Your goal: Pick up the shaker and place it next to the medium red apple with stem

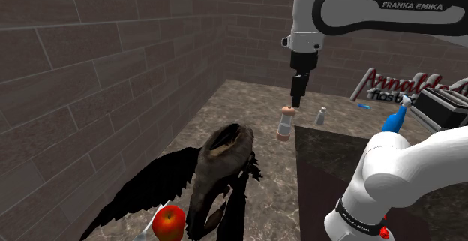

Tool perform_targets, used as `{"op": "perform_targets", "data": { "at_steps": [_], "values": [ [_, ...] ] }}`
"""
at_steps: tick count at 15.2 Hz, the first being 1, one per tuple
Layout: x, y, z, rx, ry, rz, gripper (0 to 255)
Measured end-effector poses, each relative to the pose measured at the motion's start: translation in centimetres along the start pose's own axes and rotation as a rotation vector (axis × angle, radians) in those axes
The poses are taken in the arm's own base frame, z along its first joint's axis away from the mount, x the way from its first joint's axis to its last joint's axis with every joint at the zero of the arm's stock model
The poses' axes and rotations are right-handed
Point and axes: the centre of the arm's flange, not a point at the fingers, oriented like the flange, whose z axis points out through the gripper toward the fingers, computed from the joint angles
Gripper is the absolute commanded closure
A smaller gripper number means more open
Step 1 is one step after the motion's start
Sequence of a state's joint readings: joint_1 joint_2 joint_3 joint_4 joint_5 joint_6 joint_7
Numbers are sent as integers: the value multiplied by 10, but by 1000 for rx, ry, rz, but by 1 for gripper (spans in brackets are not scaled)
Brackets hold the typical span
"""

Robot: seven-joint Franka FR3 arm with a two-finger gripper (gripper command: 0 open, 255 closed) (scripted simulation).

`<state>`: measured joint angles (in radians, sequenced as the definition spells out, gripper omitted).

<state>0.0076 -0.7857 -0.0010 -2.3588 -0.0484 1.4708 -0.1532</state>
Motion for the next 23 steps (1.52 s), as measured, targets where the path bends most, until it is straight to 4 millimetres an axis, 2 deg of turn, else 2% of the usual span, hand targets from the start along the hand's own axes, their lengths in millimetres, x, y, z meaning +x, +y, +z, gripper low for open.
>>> {"op": "perform_targets", "data": {
  "at_steps": [1,3,5,8,15,23],
  "values": [
    [0,0,0,0,0,0,0],
    [5,13,7,-2,7,4,0],
    [10,34,24,-5,17,10,0],
    [16,61,39,-11,36,20,0],
    [39,137,85,-24,79,41,0],
    [63,223,127,-40,130,66,0]
  ]
}}
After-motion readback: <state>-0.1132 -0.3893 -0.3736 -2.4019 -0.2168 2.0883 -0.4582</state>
